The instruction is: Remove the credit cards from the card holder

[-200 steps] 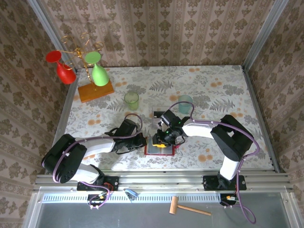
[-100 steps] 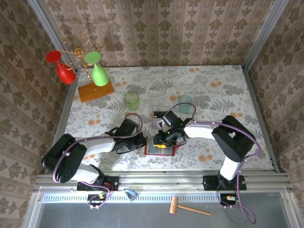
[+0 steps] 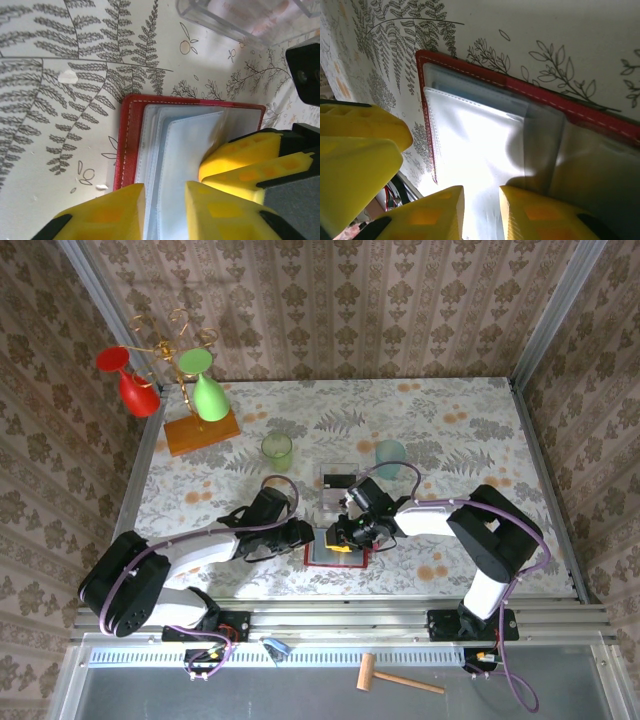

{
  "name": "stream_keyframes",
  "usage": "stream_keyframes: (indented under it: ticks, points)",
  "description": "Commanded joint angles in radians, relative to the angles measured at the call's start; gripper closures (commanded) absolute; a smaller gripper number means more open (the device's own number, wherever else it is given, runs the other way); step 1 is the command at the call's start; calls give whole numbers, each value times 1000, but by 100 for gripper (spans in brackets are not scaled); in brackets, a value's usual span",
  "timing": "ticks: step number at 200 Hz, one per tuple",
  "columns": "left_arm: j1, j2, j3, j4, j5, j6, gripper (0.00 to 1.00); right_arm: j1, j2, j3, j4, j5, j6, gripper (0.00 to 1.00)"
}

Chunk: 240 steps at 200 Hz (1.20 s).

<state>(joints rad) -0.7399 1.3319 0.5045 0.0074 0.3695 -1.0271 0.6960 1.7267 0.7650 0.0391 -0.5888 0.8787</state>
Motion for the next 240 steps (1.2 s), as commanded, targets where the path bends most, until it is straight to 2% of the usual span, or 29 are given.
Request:
stream_keyframes:
  ticks: [1, 46, 147, 240]
  points:
    - [-16, -6, 38, 0, 3, -17, 68, -9, 13, -41, -5, 22, 19, 74]
    - [-36, 32, 47, 19, 15, -27, 62, -19, 21, -65, 33, 9, 28, 74]
    - [-71, 97, 69, 17, 5, -33, 59, -30, 25, -81, 43, -3, 28, 75]
    - [-83, 85, 71, -7, -20, -39, 55, -33, 25, -85, 42, -7, 24, 75]
